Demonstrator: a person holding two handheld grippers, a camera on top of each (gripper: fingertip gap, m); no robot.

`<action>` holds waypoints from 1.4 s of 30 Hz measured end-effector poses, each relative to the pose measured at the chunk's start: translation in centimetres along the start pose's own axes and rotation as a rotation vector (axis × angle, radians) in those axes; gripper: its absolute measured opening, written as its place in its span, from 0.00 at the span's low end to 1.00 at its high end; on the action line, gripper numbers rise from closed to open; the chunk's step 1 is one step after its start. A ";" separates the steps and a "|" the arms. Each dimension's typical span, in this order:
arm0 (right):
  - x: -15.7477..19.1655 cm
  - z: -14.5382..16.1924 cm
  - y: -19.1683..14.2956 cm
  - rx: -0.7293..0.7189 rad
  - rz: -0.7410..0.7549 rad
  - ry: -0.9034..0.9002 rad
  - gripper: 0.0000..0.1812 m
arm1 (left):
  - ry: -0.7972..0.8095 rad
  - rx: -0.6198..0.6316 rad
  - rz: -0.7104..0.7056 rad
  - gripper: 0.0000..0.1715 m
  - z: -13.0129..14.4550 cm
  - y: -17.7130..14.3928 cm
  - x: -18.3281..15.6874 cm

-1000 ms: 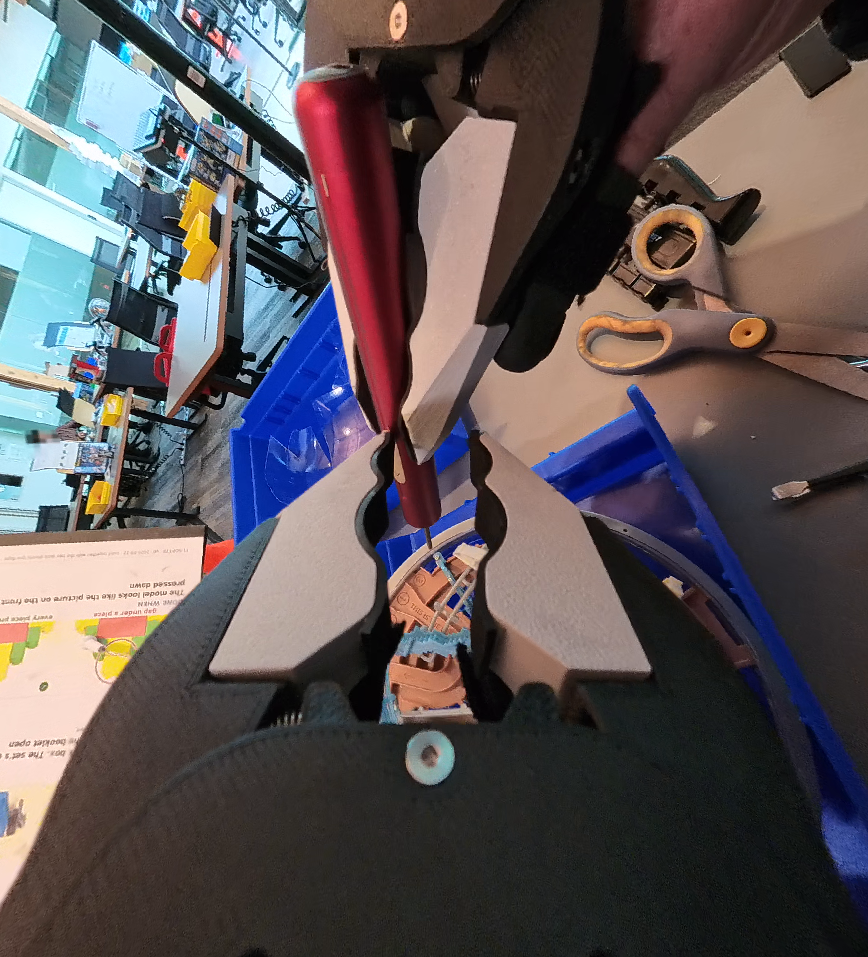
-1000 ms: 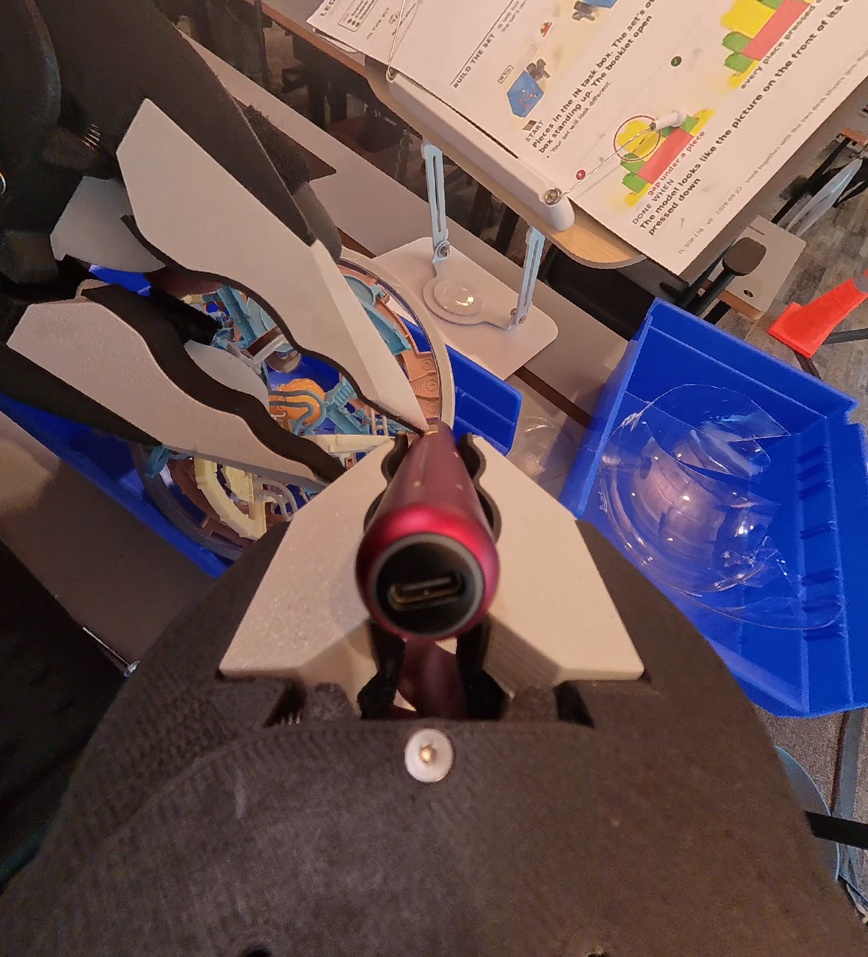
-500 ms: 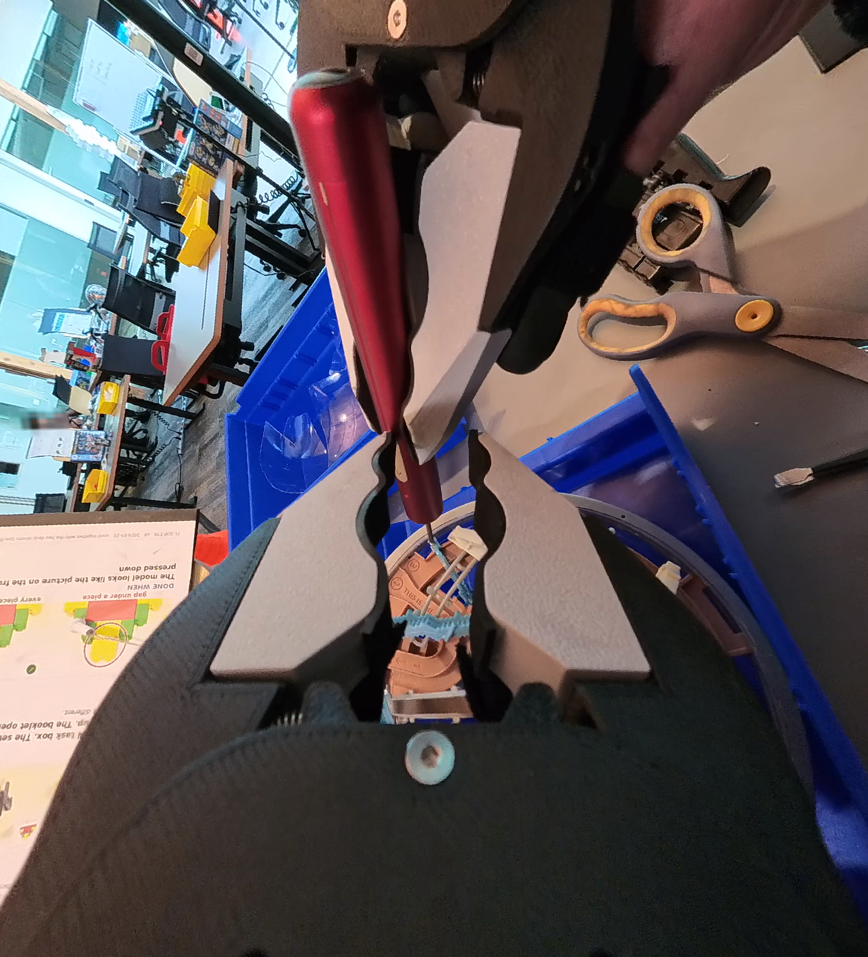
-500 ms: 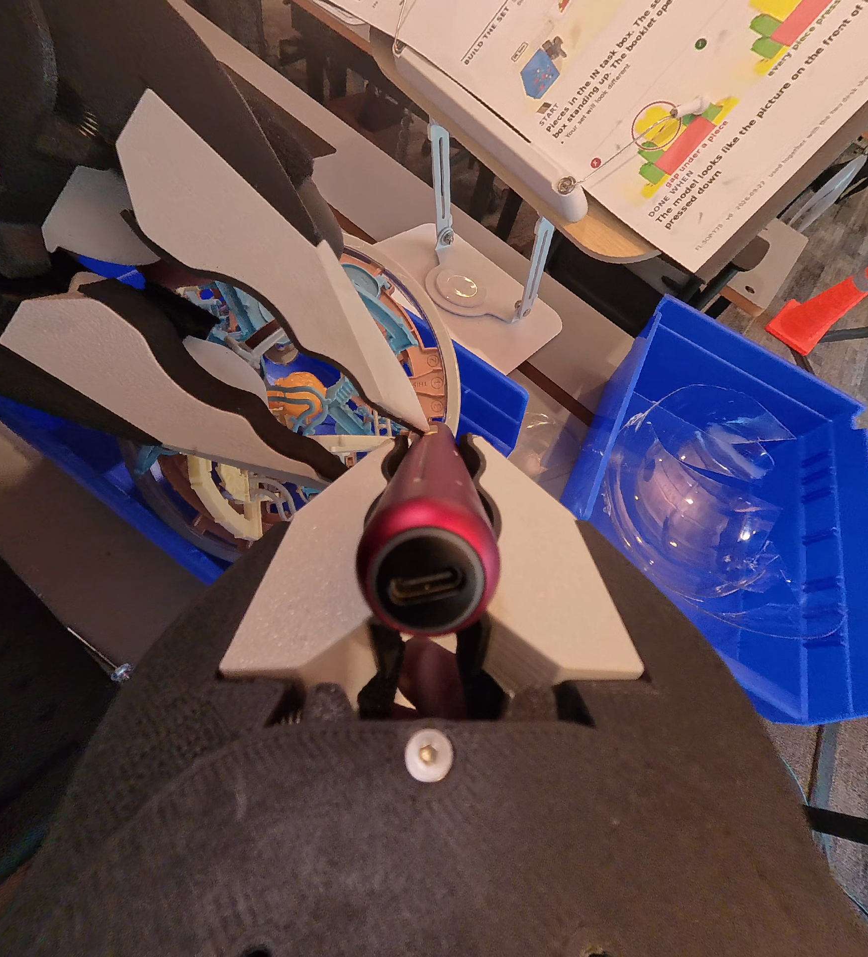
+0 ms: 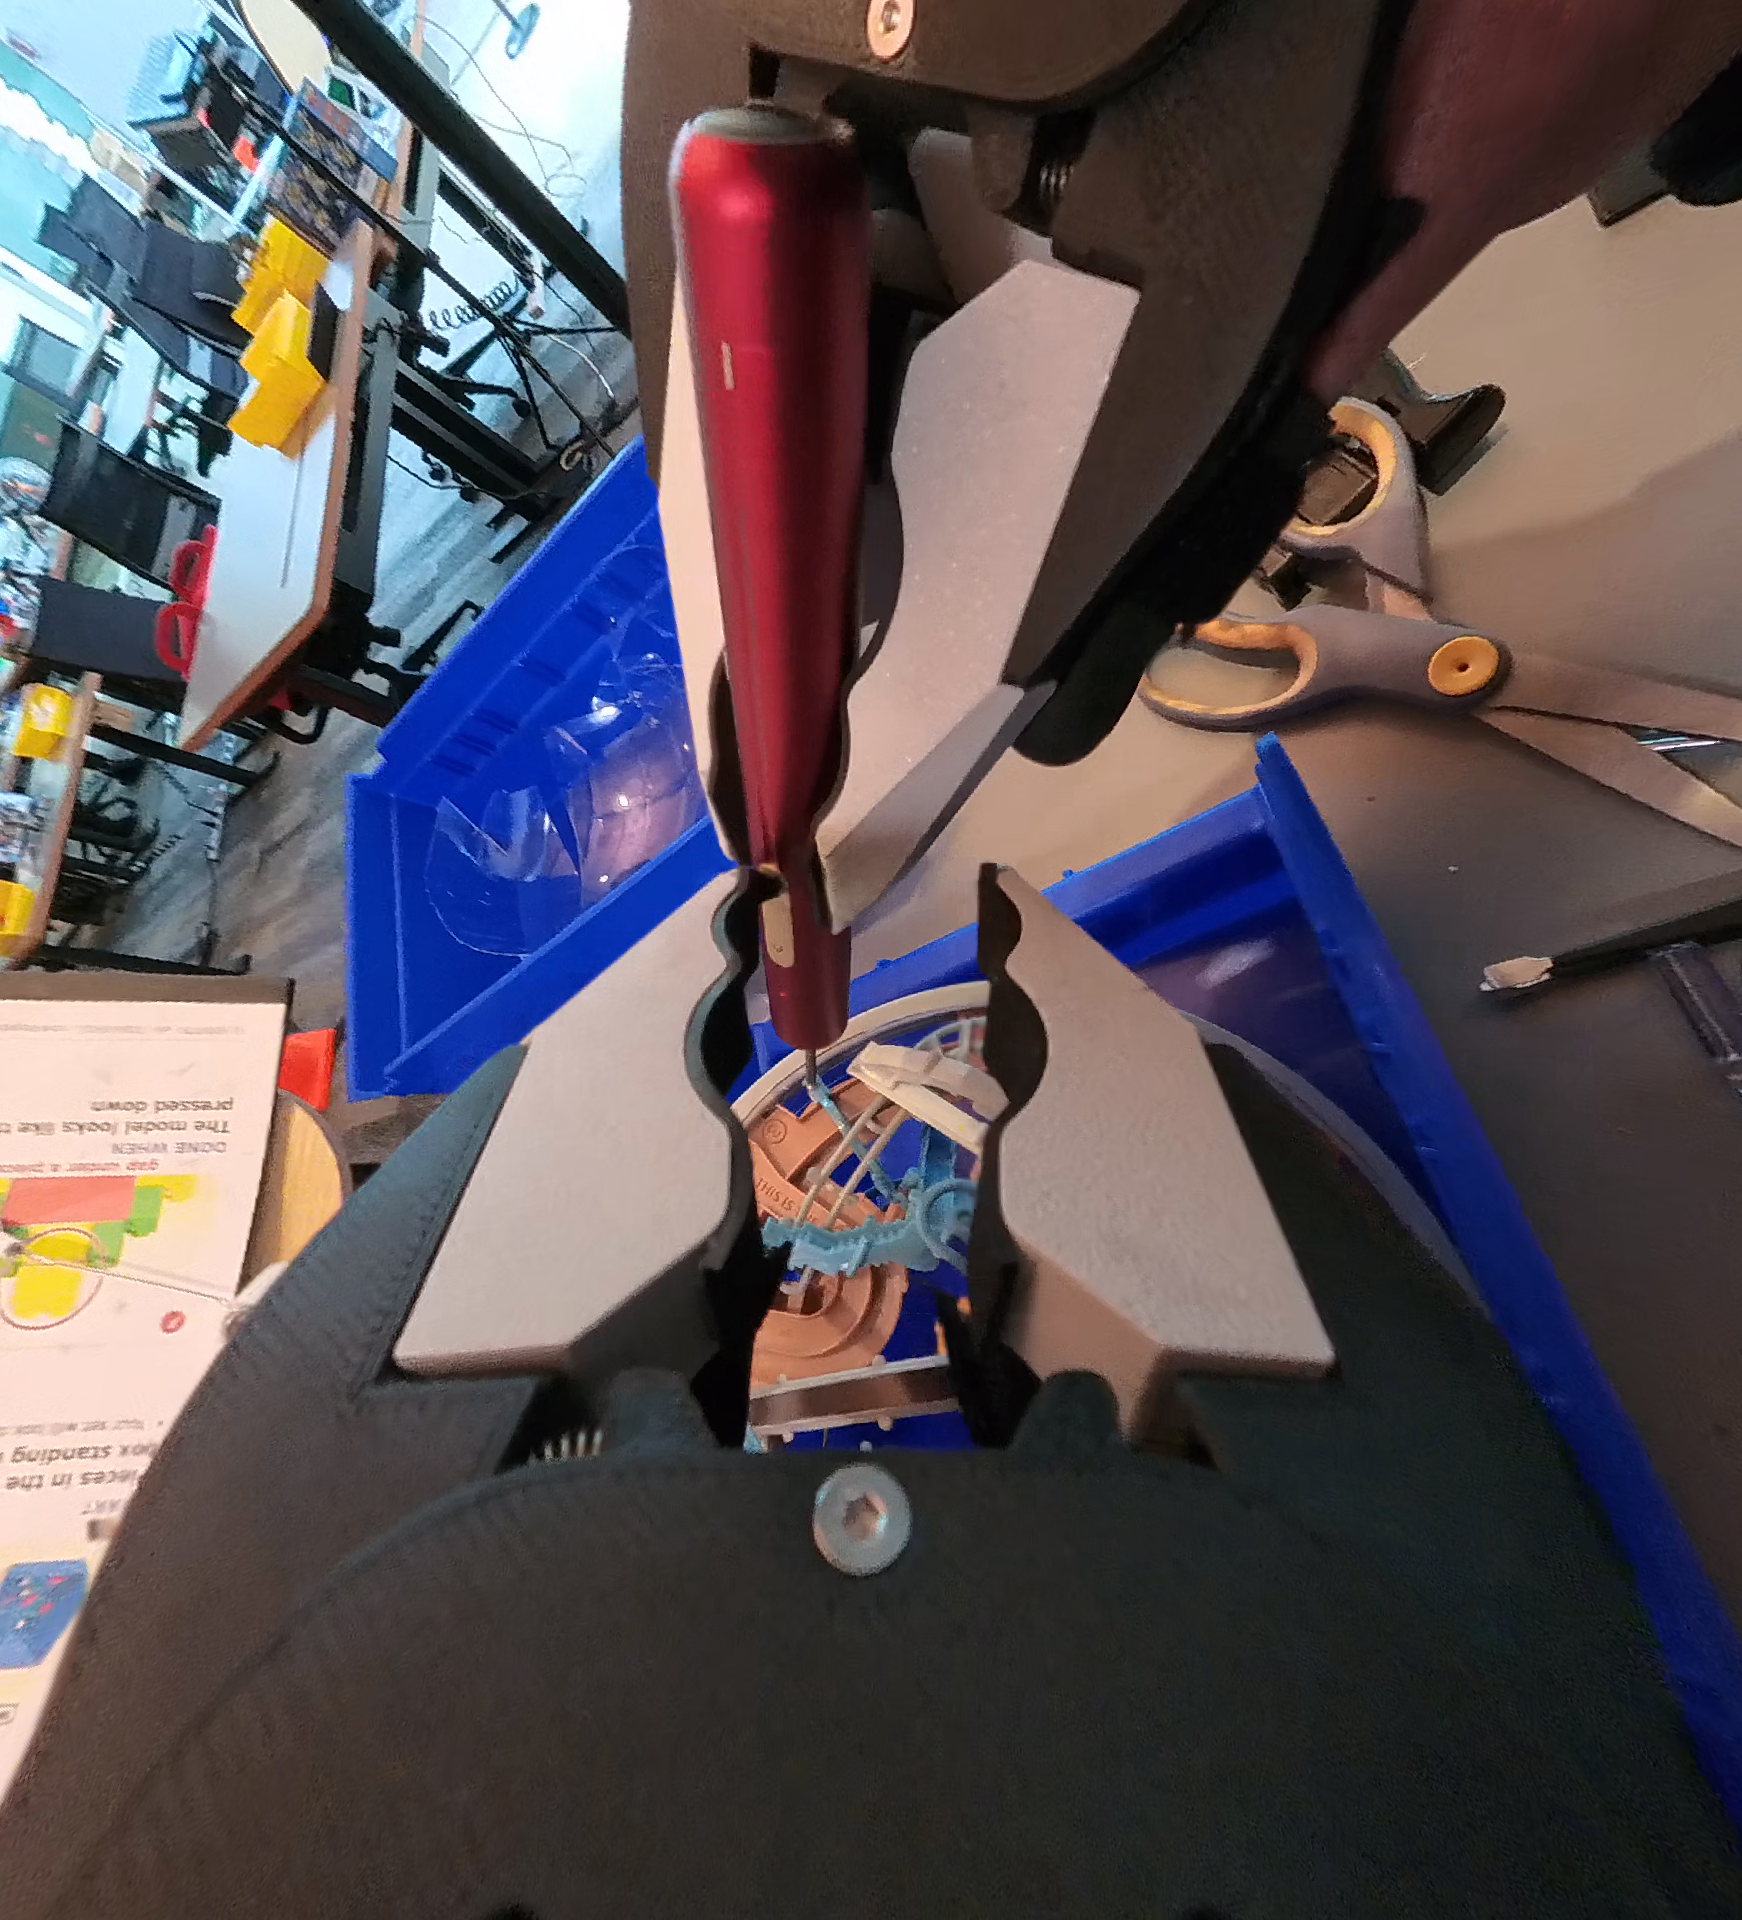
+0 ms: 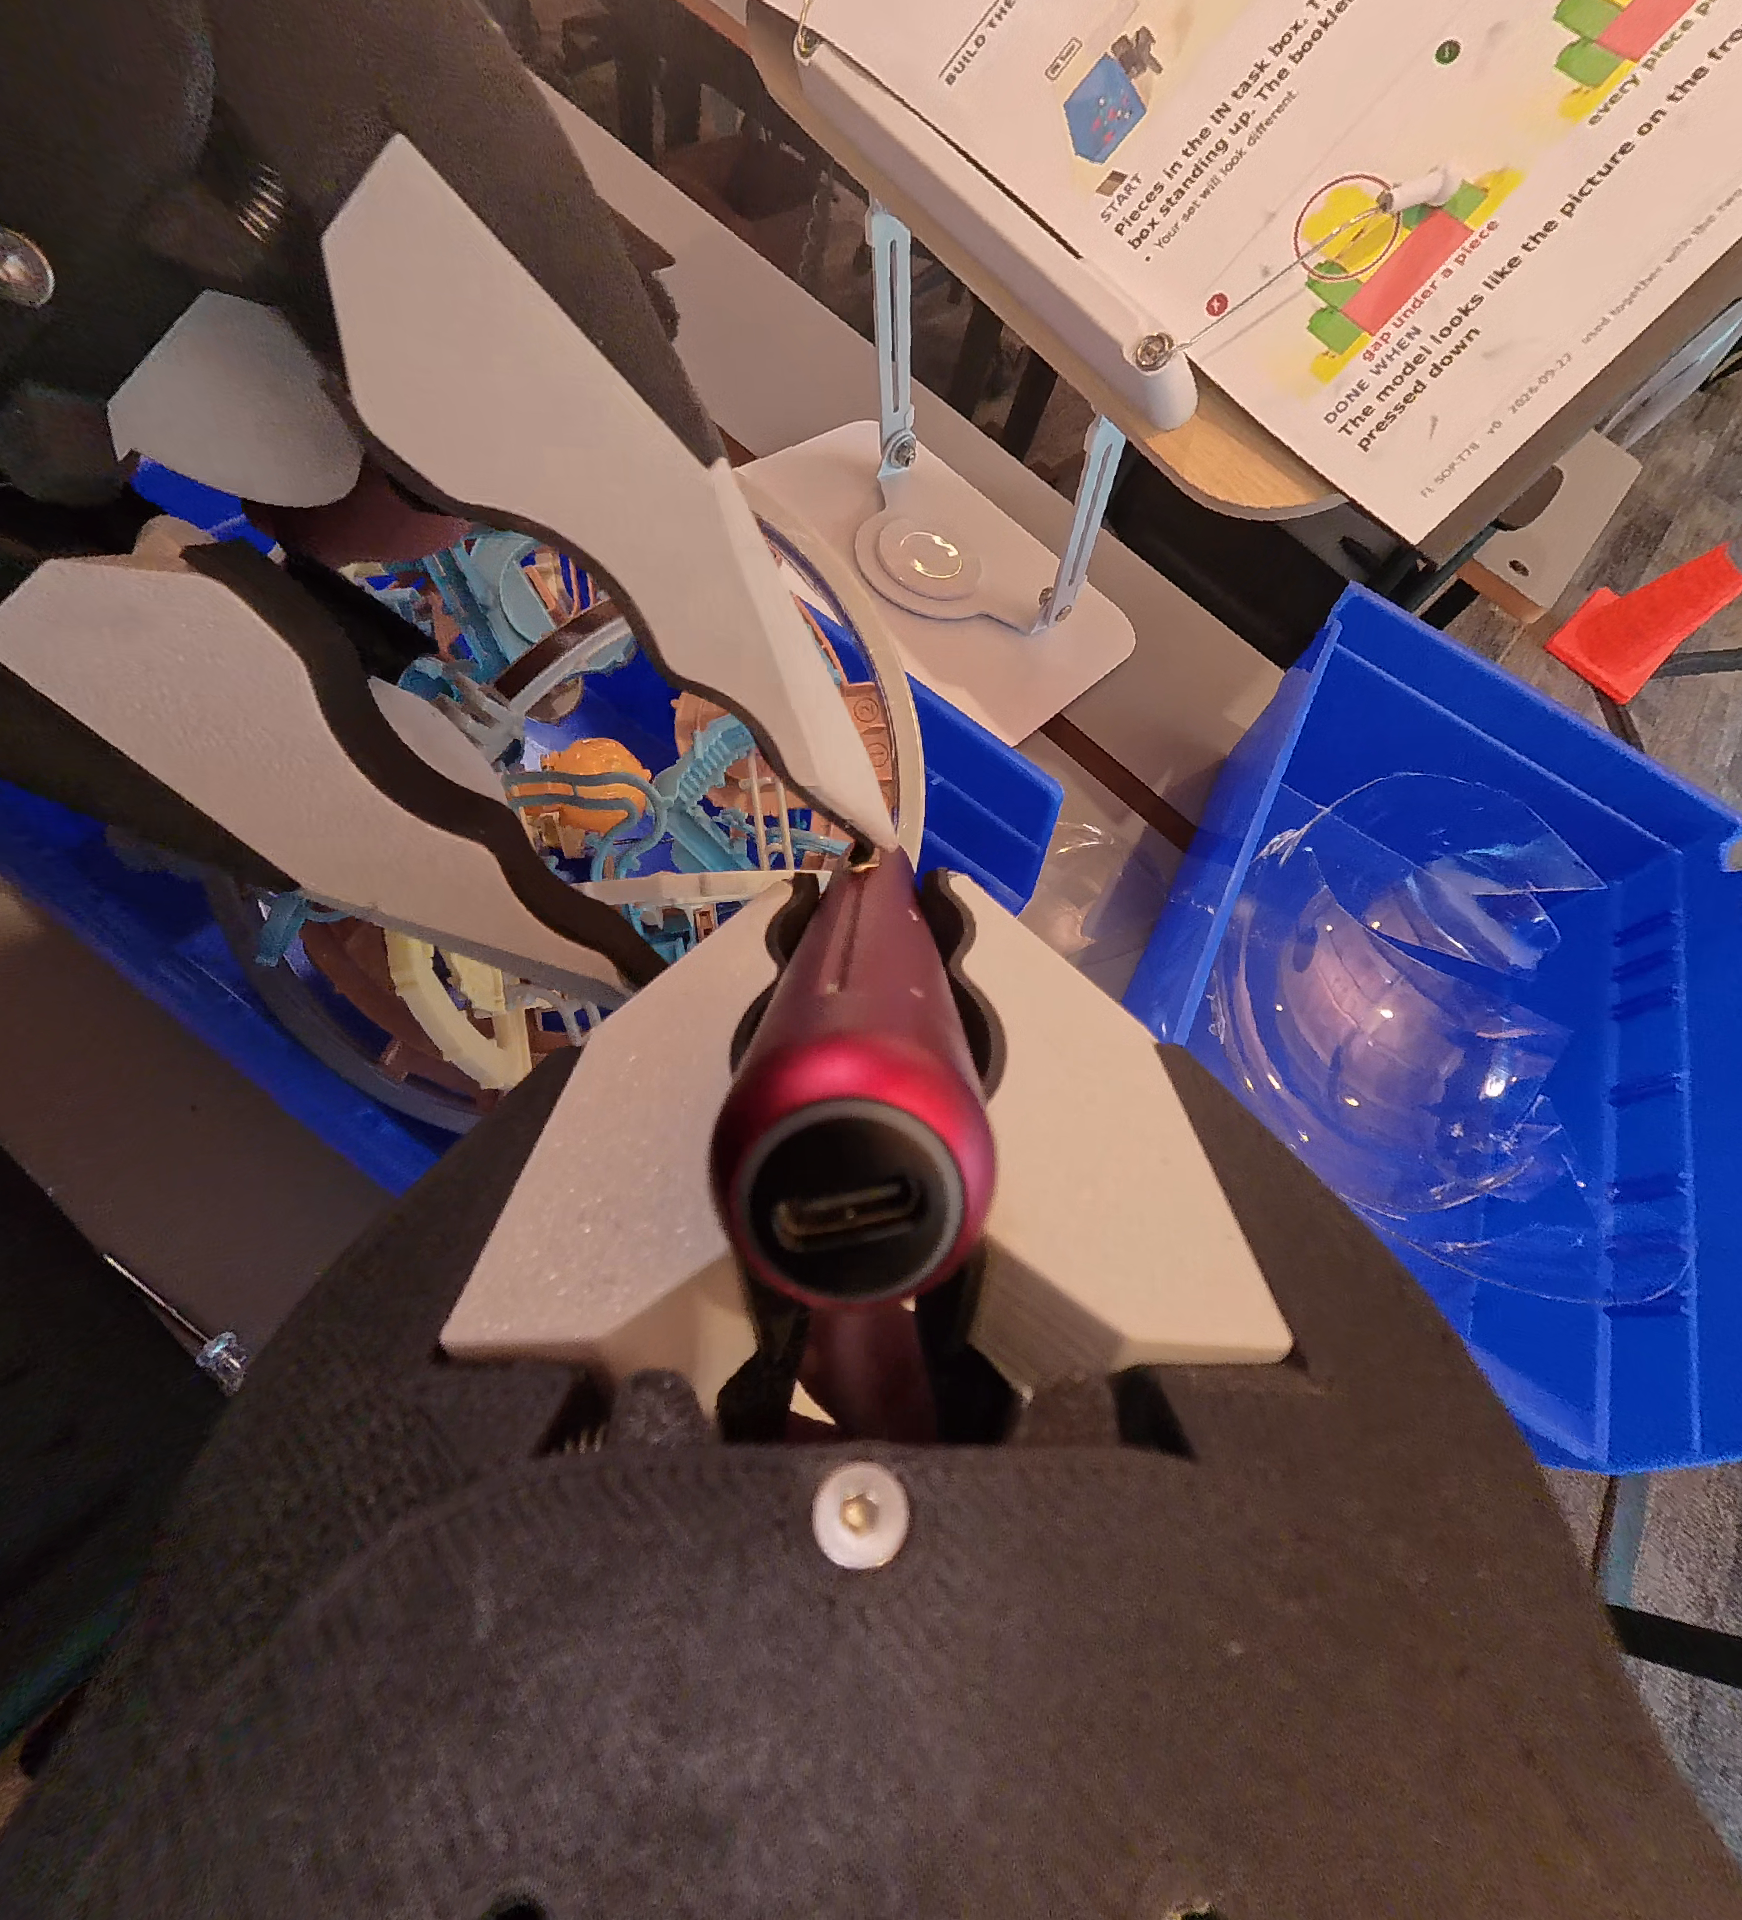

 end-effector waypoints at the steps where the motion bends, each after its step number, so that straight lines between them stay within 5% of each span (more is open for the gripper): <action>1: 0.0 0.0 0.1 0.004 0.000 -0.002 0.11 | -0.009 0.006 0.006 0.24 0.0 0.1 0.0; 42: -1.2 -0.2 1.0 0.047 -0.060 -0.001 0.11 | -0.203 0.015 0.138 0.28 0.3 0.0 0.6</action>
Point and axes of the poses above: each gripper's, where its closed fingertips meet, y out along the fingers, z out of its underside, x = y × z across the jaws, the point moved 3 cm from there along -y, back along the fingers, and after that the axes turned 11 degrees about -z, right-handed, at the moved point
